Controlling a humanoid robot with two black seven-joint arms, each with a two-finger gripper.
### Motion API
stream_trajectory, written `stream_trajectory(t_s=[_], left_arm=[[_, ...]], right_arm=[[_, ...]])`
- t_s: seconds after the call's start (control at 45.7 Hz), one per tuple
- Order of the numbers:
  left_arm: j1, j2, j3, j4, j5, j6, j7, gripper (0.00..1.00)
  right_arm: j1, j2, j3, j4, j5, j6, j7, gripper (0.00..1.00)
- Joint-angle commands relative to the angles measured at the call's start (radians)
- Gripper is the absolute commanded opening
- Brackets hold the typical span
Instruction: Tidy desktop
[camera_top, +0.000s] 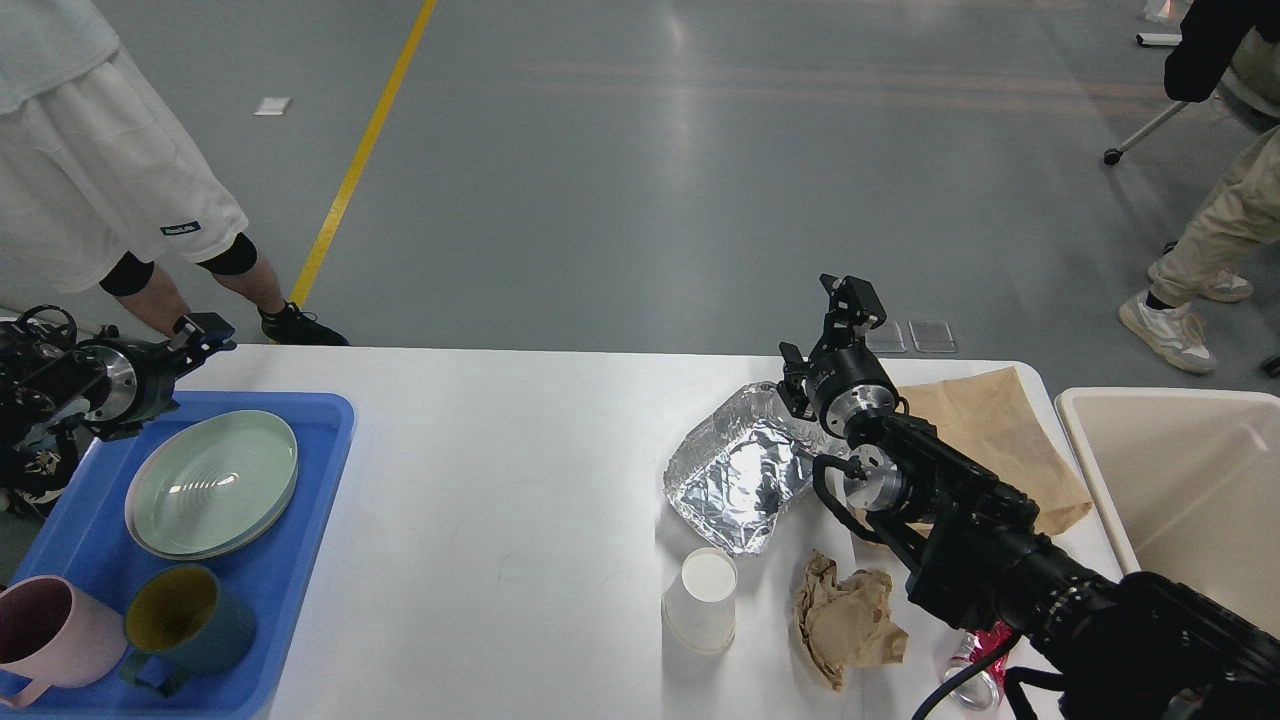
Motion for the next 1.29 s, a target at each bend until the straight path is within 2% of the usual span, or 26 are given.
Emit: stream_trajectory(t_s=[0.0,0.087,0.153,0.328,0.568,0.721,0.787,0.984,1.268], left_arm=[[0.059,-0.005,-0.245,0.007,0.001,0.107,-0.088,0.94],[0.105,-0.013,-0.439,0.007,0.001,0.175,-0.129,0.94],[0.128,-0.014,-0.578,0.007,0.001,0.189,-0.143,0.95],[0.173,-0.036,-0.914,0.007,0.001,0.189,-0.142,0.96],[0.184,-0.048,-1.217,0.007,-0.027,0.186,-0.131,0.96],[0.234,-0.039,-1.381,0.007,-0.12,0.186,-0.137,0.96],[0.244,-0.04,-1.424,0.007,-0.139,0.186,-0.142,0.96],[0.239,-0.048,-1.442,0.004,-0.139,0.178,-0.145,0.96],[0.193,-0.05,-1.439,0.001,-0.136,0.068,-0.145,0.96]], right_arm=[[0.0,0.0,0.0,0.0,0.001,0.0,0.0,1.0],[0.0,0.0,0.0,0.0,-0.001,0.0,0.0,1.0],[0.0,0.0,0.0,0.0,0.001,0.0,0.0,1.0],[0.0,0.0,0.0,0.0,0.001,0.0,0.0,1.0],[0.0,0.0,0.0,0.0,0.001,0.0,0.0,1.0],[0.0,0.0,0.0,0.0,0.001,0.0,0.0,1.0],[0.0,0.0,0.0,0.0,0.001,0.0,0.0,1.0],[0.0,0.0,0.0,0.0,-0.001,0.0,0.0,1.0],[0.0,0.0,0.0,0.0,0.001,0.0,0.0,1.0]])
